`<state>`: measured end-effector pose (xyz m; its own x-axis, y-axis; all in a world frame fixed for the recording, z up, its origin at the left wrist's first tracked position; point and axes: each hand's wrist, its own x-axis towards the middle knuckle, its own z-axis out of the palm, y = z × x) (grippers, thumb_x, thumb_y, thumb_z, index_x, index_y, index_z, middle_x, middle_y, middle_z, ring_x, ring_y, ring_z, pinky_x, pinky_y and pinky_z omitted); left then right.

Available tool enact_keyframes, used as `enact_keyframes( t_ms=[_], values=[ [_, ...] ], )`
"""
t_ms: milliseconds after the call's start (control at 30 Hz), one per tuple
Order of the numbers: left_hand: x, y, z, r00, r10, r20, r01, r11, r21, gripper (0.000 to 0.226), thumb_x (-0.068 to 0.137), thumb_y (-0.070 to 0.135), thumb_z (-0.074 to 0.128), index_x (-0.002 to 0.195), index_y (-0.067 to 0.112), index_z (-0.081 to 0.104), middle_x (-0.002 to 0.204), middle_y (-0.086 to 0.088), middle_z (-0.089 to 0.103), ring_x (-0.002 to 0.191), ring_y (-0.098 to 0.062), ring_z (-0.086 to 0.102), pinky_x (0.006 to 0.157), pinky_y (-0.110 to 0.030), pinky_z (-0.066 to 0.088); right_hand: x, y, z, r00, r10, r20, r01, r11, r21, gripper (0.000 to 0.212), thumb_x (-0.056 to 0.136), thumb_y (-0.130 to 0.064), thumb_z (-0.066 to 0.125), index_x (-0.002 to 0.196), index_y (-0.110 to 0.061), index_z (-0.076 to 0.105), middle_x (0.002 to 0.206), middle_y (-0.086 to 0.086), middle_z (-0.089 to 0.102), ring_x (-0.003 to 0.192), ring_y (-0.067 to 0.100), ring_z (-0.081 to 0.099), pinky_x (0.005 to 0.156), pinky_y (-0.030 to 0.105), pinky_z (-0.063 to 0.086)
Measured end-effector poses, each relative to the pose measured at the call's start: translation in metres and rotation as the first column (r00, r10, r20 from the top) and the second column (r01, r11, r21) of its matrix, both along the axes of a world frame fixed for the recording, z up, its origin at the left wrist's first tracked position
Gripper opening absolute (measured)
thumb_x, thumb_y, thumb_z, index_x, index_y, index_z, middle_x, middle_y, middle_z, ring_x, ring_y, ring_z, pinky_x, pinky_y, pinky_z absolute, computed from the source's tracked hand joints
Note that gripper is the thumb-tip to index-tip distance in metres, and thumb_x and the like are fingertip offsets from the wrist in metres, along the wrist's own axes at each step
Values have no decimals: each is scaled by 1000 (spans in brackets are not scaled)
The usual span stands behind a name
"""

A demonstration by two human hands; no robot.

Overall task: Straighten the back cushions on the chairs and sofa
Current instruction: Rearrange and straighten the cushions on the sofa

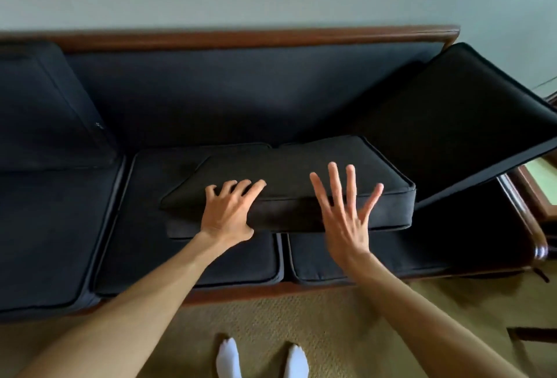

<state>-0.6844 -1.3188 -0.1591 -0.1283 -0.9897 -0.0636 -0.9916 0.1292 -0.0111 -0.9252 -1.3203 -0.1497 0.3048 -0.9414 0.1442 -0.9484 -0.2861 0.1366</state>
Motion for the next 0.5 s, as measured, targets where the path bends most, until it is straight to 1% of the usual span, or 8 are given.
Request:
enact_keyframes(
  t_ms=[33, 100, 133, 167, 233, 333, 400, 500],
  values=[
    [4, -2, 6, 1000, 4, 5, -4, 1000, -1, 106, 47, 33, 85, 140, 33, 34, 133, 4, 57, 119, -25, 53, 89, -49, 39, 0, -15, 4, 997, 54, -63, -50, 997, 53, 105, 61, 0, 65, 155, -18, 23, 158, 16, 29, 148, 41, 18, 109, 76, -8],
    [11, -4, 20, 1000, 4, 20, -5, 1000, 5, 100, 50, 30, 82, 139, 33, 35, 131, 5, 59, 115, -25, 55, 89, -49, 39, 3, -34, 13, 990, 106, -98, -87, 980, 178, 111, 46, -20, 89, 142, -14, 34, 134, 10, 52, 127, 34, 47, 111, 70, 21],
    [16, -6, 28, 999, -5, 35, 4, 1000, 13, 98, 50, 30, 80, 138, 33, 36, 129, 6, 60, 112, -25, 56, 88, -48, 39, 6, -39, 17, 992, 101, -81, -81, 971, 226, 113, 38, -27, 93, 136, -15, 37, 124, 5, 55, 116, 30, 53, 105, 65, 33],
    [21, -8, 38, 999, -15, 49, 14, 1000, 21, 97, 51, 30, 80, 138, 33, 38, 128, 7, 60, 109, -24, 57, 88, -48, 38, 12, -42, 22, 994, 92, -57, -75, 965, 250, 112, 36, -31, 94, 132, -16, 38, 119, 2, 55, 110, 28, 54, 99, 60, 40],
    [37, -12, 56, 998, -33, 50, 32, 999, 36, 97, 53, 30, 79, 140, 33, 38, 127, 8, 60, 108, -23, 57, 88, -46, 39, 25, -44, 31, 995, 104, -9, -98, 963, 250, 105, 40, -35, 91, 130, -18, 40, 117, -1, 54, 108, 27, 53, 93, 57, 40],
    [71, -10, 84, 999, -4, 33, 1, 995, 98, 97, 57, 28, 76, 143, 34, 34, 126, 12, 59, 110, -20, 55, 92, -44, 39, 52, -48, 52, 981, 190, 45, -195, 948, 251, 96, 46, -39, 84, 130, -20, 43, 116, -4, 52, 109, 27, 51, 90, 56, 37],
    [94, -10, 98, 999, 27, 31, -31, 988, 152, 99, 56, 28, 76, 144, 35, 31, 126, 12, 58, 110, -19, 54, 94, -45, 41, 73, -53, 65, 968, 242, 68, -252, 925, 285, 97, 49, -44, 81, 134, -22, 41, 119, -5, 50, 112, 25, 48, 90, 54, 35],
    [118, -8, 103, 999, 43, 12, -44, 969, 243, 107, 55, 31, 81, 146, 33, 25, 136, 9, 50, 117, -21, 50, 100, -49, 39, 96, -62, 71, 949, 299, 99, -314, 890, 330, 105, 51, -47, 80, 142, -23, 32, 128, -4, 44, 118, 25, 43, 96, 54, 32]
  ],
)
